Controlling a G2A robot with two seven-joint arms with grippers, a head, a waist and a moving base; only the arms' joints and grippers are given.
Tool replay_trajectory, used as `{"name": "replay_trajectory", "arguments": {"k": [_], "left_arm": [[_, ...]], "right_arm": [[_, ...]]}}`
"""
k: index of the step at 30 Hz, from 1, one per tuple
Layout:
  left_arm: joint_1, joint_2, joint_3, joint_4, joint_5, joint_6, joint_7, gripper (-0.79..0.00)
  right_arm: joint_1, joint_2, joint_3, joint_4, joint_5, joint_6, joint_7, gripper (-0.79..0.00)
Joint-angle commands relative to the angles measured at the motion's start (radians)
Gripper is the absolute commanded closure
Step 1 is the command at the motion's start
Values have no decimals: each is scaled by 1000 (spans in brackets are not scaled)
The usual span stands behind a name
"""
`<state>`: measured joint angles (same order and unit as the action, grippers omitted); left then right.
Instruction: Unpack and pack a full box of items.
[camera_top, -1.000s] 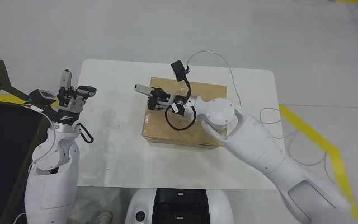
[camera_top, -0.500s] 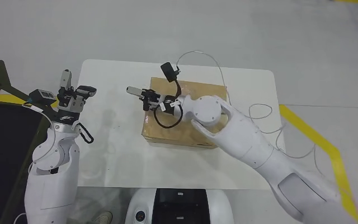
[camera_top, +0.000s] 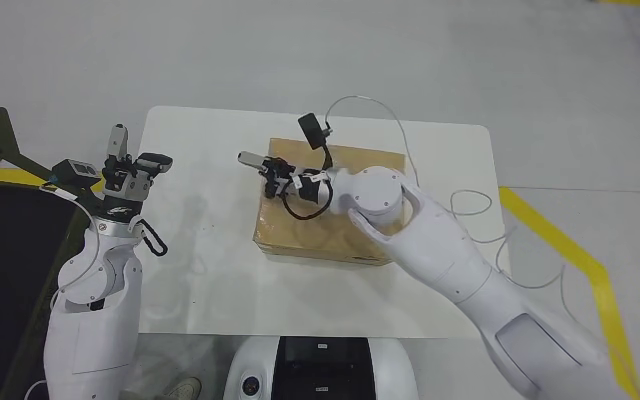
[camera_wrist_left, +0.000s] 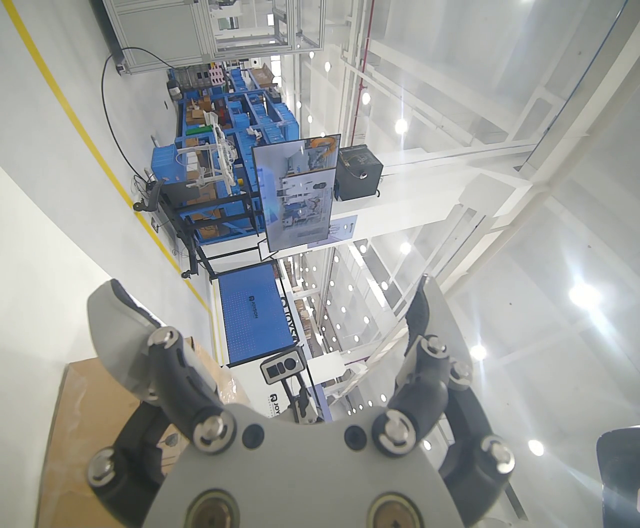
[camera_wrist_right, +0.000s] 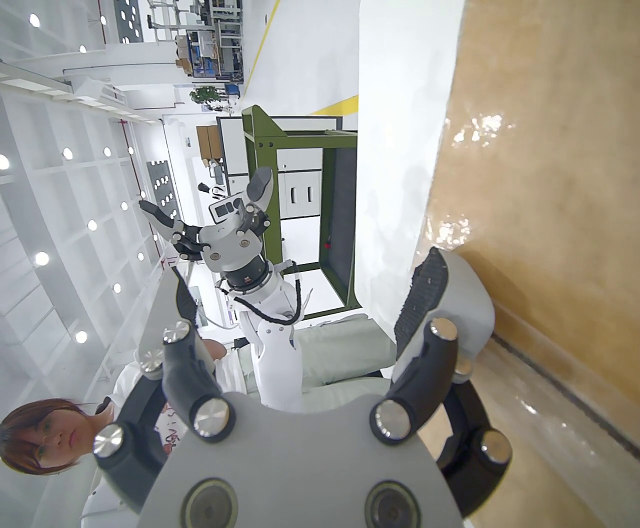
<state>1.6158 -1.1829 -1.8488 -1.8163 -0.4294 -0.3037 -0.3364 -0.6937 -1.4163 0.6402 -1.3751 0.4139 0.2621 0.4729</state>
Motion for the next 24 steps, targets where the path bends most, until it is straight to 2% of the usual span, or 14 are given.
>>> {"name": "replay_trajectory", "arguments": {"k": [1,24], "left_arm": [[0,0,0,0,0,0,0,-785],[0,0,0,0,0,0,0,-785]], "right_arm": [[-14,5,15,-13,-9,20,4,-785],[-198,75,231,-219,-128,168,72,-785]]}}
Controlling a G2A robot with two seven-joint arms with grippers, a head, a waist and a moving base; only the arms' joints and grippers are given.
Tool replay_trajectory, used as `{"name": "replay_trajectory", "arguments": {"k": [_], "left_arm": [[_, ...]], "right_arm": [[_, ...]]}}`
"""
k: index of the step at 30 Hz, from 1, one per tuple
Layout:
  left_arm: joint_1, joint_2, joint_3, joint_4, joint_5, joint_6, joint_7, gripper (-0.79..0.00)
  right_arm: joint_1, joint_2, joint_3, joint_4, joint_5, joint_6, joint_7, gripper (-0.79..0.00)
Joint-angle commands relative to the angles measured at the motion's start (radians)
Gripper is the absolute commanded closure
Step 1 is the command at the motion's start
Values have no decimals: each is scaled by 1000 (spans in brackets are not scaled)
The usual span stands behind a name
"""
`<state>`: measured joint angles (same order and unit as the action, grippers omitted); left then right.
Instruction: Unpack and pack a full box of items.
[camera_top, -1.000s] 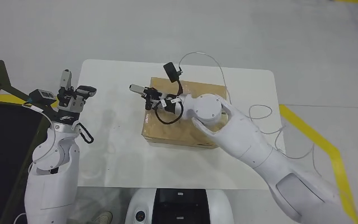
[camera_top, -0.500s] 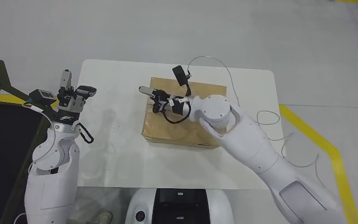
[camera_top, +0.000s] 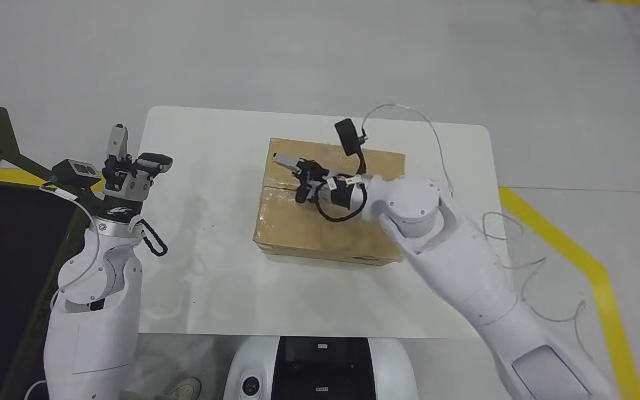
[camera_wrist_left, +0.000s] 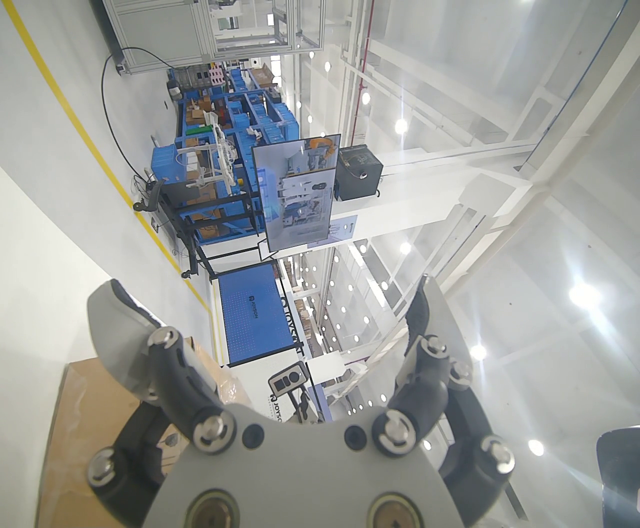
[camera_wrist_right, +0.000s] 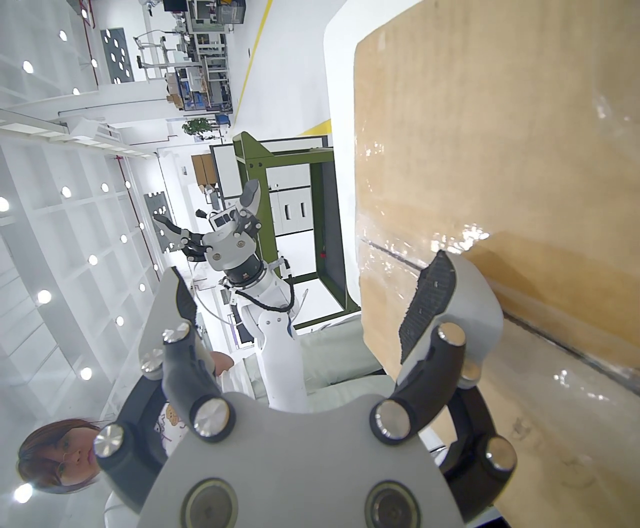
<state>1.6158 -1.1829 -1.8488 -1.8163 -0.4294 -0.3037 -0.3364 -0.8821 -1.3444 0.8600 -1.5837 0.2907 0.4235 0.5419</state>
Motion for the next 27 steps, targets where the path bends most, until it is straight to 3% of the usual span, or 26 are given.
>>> {"name": "replay_trajectory", "arguments": {"k": [1,27], "left_arm": [[0,0,0,0,0,0,0,-785],[0,0,0,0,0,0,0,-785]], "right_arm": [[-20,7,22,-21,-10,13,4,-785],[-234,83,253,-232,-149,109,55,-785]]}}
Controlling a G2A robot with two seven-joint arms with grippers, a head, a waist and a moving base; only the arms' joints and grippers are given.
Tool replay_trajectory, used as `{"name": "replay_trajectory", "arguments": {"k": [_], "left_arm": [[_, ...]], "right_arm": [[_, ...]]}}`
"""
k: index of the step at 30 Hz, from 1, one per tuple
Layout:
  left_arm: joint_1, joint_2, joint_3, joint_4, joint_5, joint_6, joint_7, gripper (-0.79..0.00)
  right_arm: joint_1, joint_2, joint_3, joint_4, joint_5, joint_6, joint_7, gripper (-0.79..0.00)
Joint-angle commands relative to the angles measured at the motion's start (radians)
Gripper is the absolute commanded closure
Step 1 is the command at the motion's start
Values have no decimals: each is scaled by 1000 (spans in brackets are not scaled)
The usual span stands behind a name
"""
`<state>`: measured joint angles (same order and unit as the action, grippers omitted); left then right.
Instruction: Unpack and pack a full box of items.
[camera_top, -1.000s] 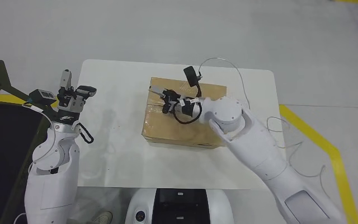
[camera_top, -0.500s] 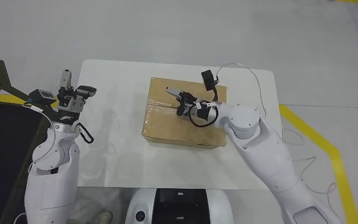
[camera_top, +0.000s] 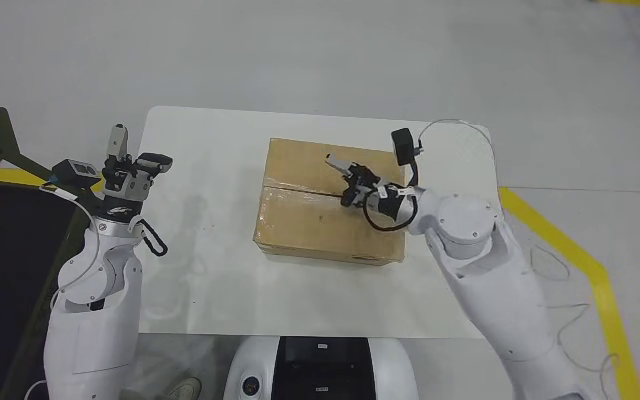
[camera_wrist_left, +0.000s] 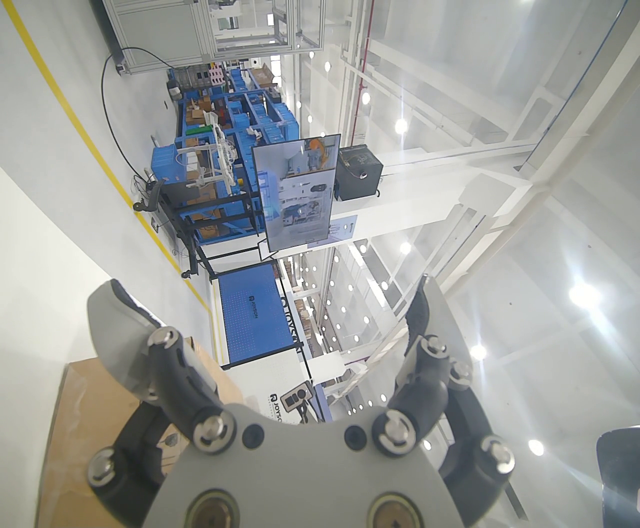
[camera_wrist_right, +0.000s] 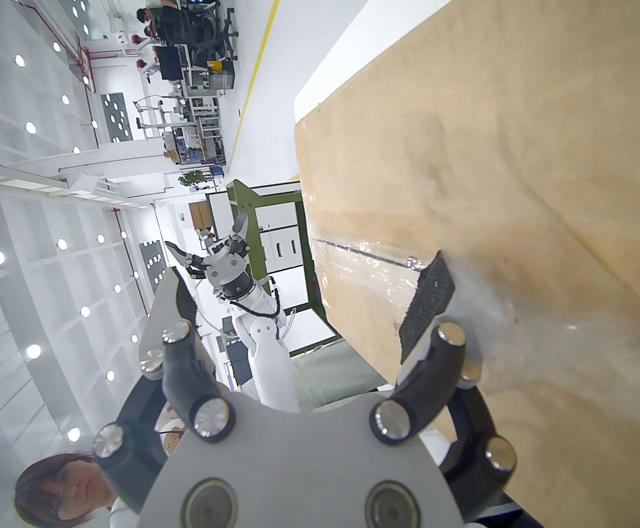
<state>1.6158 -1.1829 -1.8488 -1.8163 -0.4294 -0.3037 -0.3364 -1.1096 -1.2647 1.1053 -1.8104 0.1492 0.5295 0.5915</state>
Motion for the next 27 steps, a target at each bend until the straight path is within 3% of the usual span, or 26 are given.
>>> {"name": "replay_trajectory", "arguments": {"k": [1,20,23,27], "left_arm": [[0,0,0,0,0,0,0,-785],[0,0,0,0,0,0,0,-785],[0,0,0,0,0,0,0,-785],[0,0,0,0,0,0,0,-785]], "right_arm": [[-14,6,17,-12,-13,6,10,-785],[-110,58,149,-144,-227,119,38,-785],[-111,59,158,-181,-217,127,37,-785],[-109,51,165,-176,-87,59,42,-785]]}}
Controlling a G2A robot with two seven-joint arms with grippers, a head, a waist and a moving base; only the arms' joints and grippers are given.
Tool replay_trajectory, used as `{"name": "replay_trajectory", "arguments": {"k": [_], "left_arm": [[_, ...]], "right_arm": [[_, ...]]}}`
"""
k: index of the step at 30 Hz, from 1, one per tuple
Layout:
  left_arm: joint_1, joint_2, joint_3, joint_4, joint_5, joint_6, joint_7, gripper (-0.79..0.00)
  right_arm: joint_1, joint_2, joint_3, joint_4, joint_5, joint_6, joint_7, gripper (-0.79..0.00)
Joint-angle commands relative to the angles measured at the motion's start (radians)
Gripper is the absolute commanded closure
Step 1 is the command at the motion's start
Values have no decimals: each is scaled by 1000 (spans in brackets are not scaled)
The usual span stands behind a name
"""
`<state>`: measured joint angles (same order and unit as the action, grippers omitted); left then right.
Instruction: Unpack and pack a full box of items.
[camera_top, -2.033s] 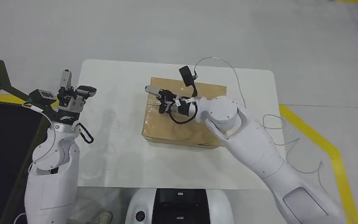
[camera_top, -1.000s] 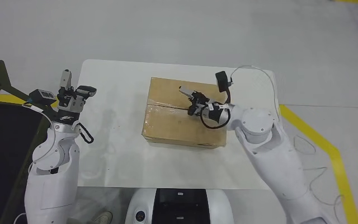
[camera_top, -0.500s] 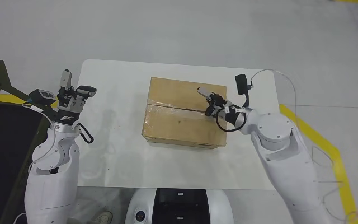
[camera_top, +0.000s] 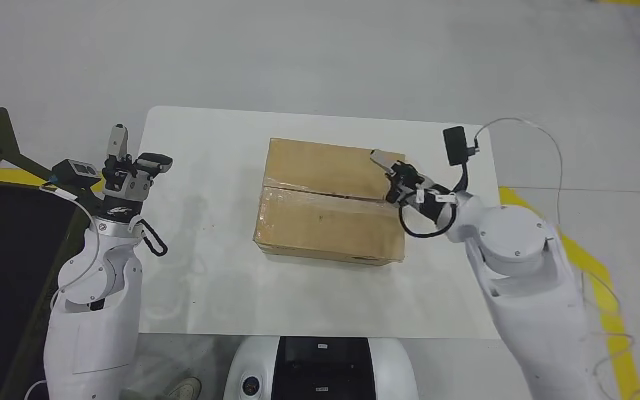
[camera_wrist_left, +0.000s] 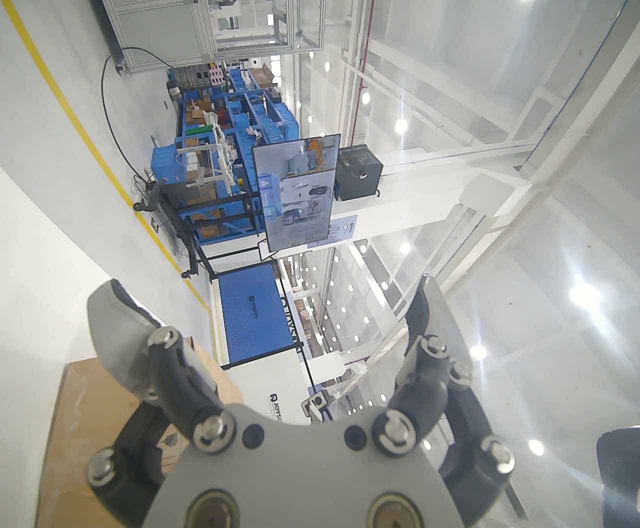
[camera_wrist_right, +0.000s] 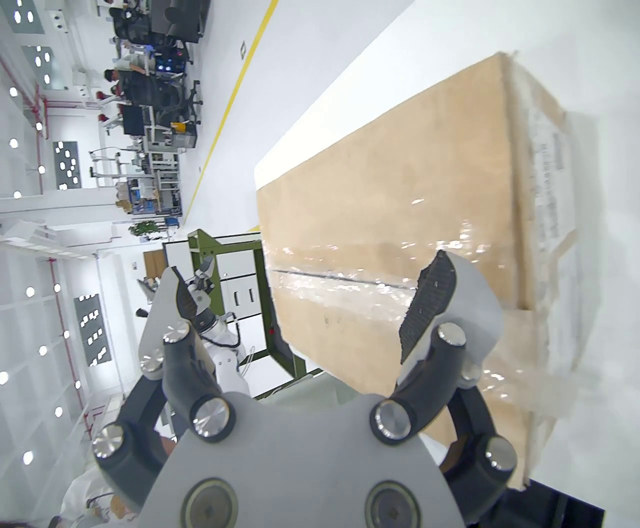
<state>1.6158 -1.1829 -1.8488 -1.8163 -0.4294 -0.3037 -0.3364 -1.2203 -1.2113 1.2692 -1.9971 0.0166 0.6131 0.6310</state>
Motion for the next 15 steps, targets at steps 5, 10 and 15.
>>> {"name": "replay_trajectory", "arguments": {"k": [5,10,15], "left_arm": [[0,0,0,0,0,0,0,-785],[0,0,0,0,0,0,0,-785],[0,0,0,0,0,0,0,-785]], "right_arm": [[30,-14,-32,75,180,-115,22,-785],[49,-17,-61,111,247,-129,84,-785],[10,-5,-58,91,229,-55,129,-785]]}}
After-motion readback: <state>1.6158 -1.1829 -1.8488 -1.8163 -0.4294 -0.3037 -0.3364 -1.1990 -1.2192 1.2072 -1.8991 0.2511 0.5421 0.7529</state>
